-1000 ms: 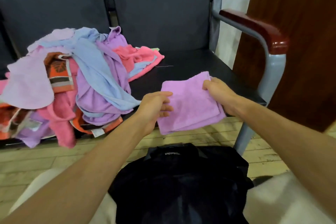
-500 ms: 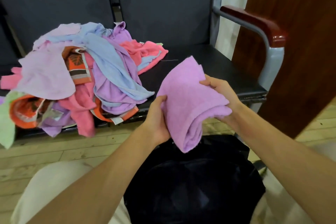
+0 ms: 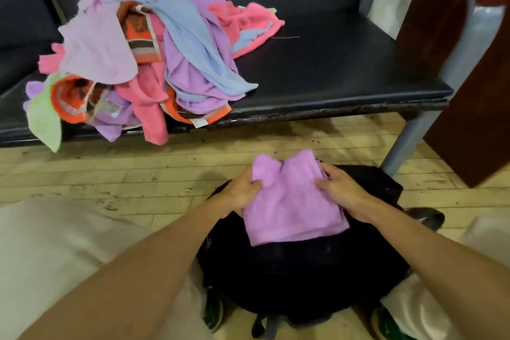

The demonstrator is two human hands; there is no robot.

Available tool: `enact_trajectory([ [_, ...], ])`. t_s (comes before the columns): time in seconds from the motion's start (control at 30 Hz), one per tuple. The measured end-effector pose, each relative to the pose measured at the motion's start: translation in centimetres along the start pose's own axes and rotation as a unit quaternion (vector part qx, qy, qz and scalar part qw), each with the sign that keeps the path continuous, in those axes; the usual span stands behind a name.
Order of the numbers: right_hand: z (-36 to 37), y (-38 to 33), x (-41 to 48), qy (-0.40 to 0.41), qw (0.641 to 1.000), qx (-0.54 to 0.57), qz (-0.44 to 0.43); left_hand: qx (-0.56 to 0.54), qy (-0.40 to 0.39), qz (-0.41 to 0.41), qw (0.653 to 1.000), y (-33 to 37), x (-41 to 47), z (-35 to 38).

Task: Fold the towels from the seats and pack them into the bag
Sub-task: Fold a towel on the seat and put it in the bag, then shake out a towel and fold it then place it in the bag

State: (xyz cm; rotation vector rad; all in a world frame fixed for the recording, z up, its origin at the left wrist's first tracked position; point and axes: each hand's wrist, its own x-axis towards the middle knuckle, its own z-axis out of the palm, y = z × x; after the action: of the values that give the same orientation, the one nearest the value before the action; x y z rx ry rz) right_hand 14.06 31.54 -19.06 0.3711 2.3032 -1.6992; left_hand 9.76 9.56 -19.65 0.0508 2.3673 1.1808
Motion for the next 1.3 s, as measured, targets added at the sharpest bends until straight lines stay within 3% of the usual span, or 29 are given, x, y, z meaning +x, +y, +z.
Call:
enact_trajectory([
  [0.2,4.2,8.0,3.0,-0.015,0.995,-0.076,0.058,0.141,-0.056,-0.056,0.987,-5.8,3.7,1.7],
  [0.4,8.3,12.5,5.9,-0.029,0.987,-0.09,0.128,0.097,-0.129,-0.079,0.984,-11.8,7.5,2.0],
  [0.63,12.1,16.6,8.2,-0.086,0.978,-0.066,0.176,0.18,-0.169,-0.086,0.965,-15.8,10.5,2.5],
  [0.73,12.9,17.6,8.2,-0.064,0.977,-0.076,0.191,0.182,-0.166,-0.1,0.964,-17.4,11.1,3.4],
  [0.93,12.3,16.8,8.3,-0.068,0.97,-0.088,0.217,0.197,-0.114,-0.151,0.962,-16.8,10.8,4.8],
  [1.1,10.4,14.6,8.1,-0.076,0.958,-0.142,0.239,0.225,-0.135,-0.184,0.947,-12.0,8.8,3.7],
  [1.3,6.3,6.5,6.4,-0.044,0.981,-0.08,0.169,0.197,-0.128,-0.114,0.965,-3.5,5.3,1.4],
])
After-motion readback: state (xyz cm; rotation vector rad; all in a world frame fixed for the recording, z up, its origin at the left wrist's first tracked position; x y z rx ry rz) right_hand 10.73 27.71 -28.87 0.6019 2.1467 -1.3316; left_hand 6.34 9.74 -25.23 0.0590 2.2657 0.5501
